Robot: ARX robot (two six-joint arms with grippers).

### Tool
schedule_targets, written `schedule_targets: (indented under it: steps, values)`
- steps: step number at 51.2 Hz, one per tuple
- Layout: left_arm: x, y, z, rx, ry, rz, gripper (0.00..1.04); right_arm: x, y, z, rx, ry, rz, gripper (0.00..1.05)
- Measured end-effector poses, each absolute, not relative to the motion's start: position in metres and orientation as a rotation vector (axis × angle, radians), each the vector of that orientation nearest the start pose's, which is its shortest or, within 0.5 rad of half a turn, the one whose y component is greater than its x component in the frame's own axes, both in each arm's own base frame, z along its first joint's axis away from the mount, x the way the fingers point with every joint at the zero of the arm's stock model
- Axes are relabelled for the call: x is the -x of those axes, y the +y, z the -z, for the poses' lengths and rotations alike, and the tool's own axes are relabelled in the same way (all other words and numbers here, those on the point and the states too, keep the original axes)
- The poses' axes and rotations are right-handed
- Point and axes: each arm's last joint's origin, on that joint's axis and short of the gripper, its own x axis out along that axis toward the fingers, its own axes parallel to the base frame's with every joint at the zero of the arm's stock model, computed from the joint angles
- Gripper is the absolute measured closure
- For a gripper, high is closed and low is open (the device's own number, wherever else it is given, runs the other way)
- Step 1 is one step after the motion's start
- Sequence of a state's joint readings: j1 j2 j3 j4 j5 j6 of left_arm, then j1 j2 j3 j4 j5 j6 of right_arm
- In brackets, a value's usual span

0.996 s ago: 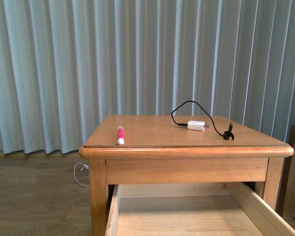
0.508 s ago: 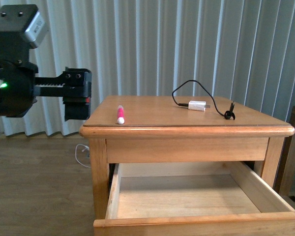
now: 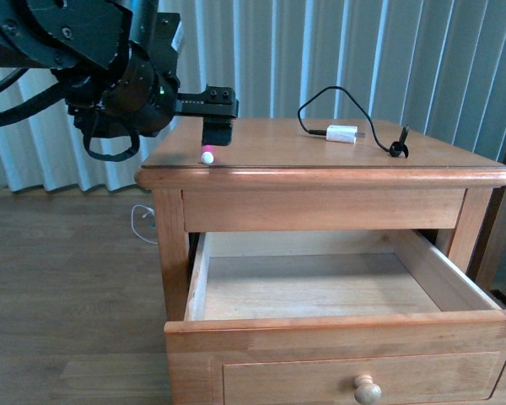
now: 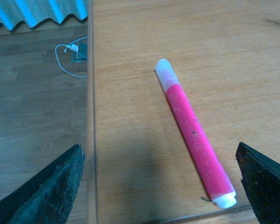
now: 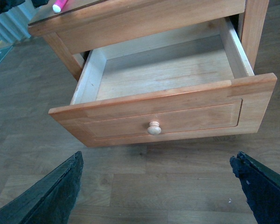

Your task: Place pink marker in drawer with both arms

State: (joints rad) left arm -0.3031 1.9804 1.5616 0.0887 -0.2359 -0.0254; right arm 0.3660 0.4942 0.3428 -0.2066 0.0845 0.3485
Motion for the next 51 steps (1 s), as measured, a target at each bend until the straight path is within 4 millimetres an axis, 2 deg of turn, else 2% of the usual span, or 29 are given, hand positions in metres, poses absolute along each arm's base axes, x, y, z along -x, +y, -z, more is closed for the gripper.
schedule_targets:
  steps: [15,32,40,46,51]
  values:
    - [-0.455,-0.155,-0.255,-0.124,0.388,0.082,0.06,-0.122,0.044,-0.217,-0.262,0.394,-0.214,0.08]
    - [-0.456,-0.153,-0.253,-0.138,0.416,0.060,0.07,-0.122,0.044,-0.217,-0.262,0.394,-0.214,0.08]
    - [-0.456,-0.153,-0.252,-0.152,0.424,0.056,0.30,-0.122,0.044,-0.217,-0.262,0.394,-0.214,0.08]
    - [-0.456,-0.152,-0.252,-0.162,0.427,0.058,0.55,-0.122,0.044,-0.217,-0.262,0.394,-0.214,0.08]
    - [-0.456,-0.151,-0.250,-0.158,0.424,0.072,0.69,-0.122,0.044,-0.217,-0.262,0.394,-0.214,0.08]
